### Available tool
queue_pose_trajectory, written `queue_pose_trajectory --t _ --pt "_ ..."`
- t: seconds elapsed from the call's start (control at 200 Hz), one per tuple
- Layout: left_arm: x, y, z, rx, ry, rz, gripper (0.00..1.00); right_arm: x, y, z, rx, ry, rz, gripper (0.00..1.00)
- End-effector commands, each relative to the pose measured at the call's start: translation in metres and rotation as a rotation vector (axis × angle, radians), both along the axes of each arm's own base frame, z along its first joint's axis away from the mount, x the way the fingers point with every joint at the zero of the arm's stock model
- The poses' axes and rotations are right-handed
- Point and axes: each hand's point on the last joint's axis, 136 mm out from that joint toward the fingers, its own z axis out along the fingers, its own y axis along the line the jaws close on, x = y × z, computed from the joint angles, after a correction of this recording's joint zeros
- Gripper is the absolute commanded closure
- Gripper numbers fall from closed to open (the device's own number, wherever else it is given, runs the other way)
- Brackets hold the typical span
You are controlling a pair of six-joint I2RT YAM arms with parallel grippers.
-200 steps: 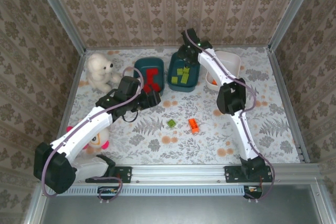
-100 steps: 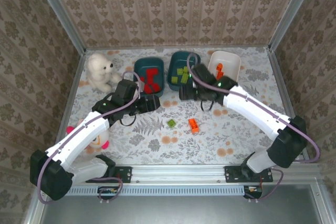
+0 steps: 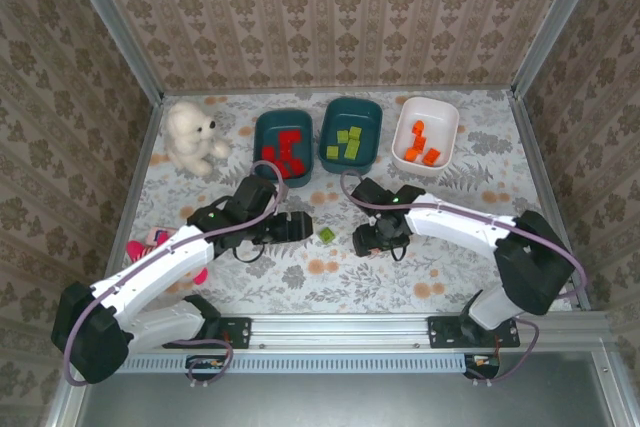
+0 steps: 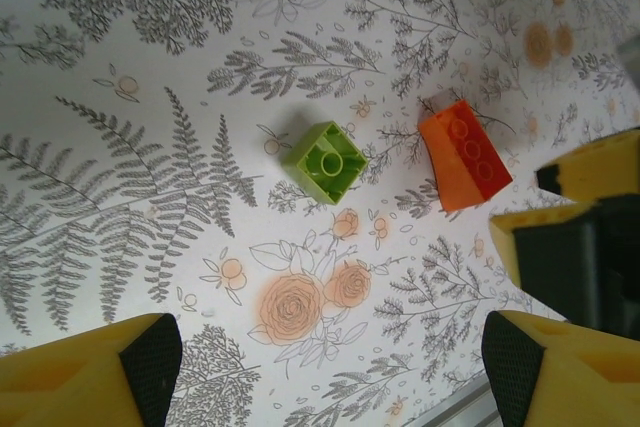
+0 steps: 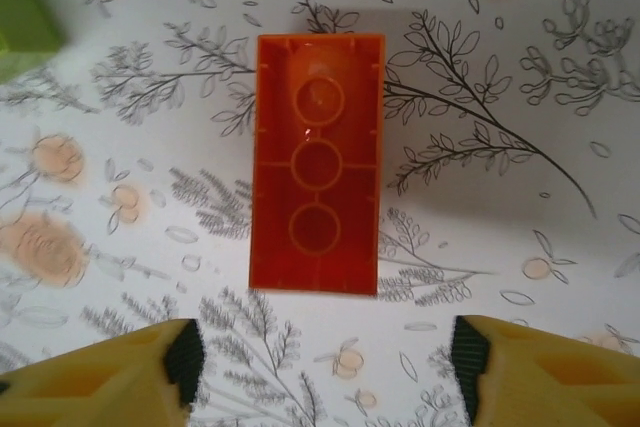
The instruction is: Sort the legos into containers by color
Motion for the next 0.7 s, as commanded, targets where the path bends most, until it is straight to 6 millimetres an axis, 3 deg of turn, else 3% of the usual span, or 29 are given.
queue_pose_trajectory --t 0.0,0.23,0.425,0.565,0.695 --pt "-0.001 -0.010 0.008 -0.073 0.003 0.011 0.18 0.011 0.012 -0.006 0.020 -0.004 0.012 0.36" --pt "-0.006 -0.014 0.003 -0.110 0.035 0.023 0.18 0.017 0.018 -0.020 0.014 0.012 0.009 0.46" --pt "-0.005 -0.014 0.003 -0.108 0.032 0.028 0.18 0.022 0.016 -0.014 -0.005 -0.012 -0.001 0.67" --pt "-0.001 -0.018 0.008 -0.111 0.023 0.018 0.18 0.042 0.002 0.032 -0.006 -0.127 -0.059 0.74" --pt "0.009 -0.027 0.017 -0.119 0.008 0.015 0.18 0.083 -0.041 0.090 0.013 -0.249 -0.210 0.77"
